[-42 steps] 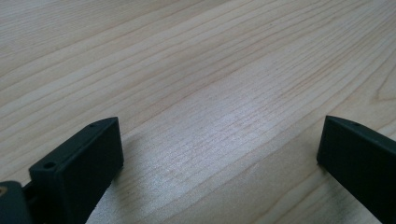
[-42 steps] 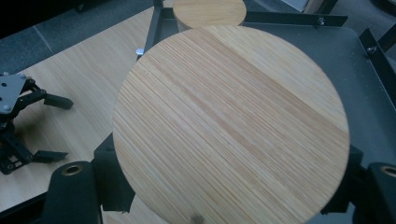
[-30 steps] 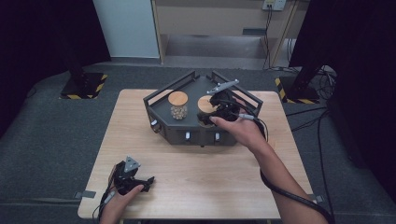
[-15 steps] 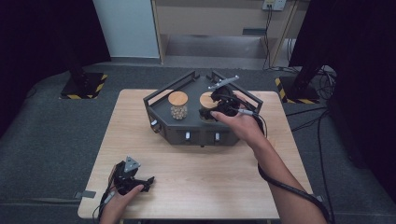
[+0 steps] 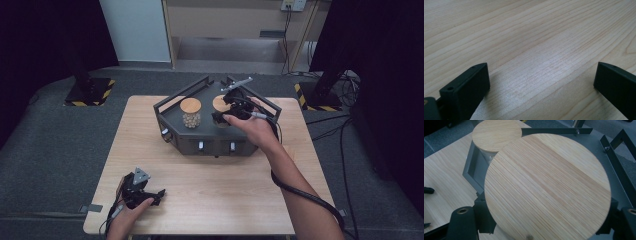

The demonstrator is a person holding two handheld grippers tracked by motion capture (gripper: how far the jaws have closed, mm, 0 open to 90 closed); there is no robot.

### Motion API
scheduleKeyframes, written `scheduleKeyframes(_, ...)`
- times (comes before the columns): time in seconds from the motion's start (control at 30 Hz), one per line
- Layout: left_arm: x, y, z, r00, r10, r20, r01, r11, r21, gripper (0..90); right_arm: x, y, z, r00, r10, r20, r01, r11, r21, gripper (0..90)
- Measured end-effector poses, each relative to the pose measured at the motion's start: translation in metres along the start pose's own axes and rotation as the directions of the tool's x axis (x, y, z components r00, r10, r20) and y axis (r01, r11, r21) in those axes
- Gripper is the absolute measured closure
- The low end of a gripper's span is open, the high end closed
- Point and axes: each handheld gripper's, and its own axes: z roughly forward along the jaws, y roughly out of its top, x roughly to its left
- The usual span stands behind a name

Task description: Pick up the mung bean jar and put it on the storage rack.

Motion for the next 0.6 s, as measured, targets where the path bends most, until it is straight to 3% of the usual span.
scheduleKeyframes(0.6,0.0,0.0,0.0,1.0,0.0,0.0,0.0,1.0,0.0,0.0,-0.007,0.0,0.02,0.9996,0.024,0.014,-0.024,1.0,0.013,25.5)
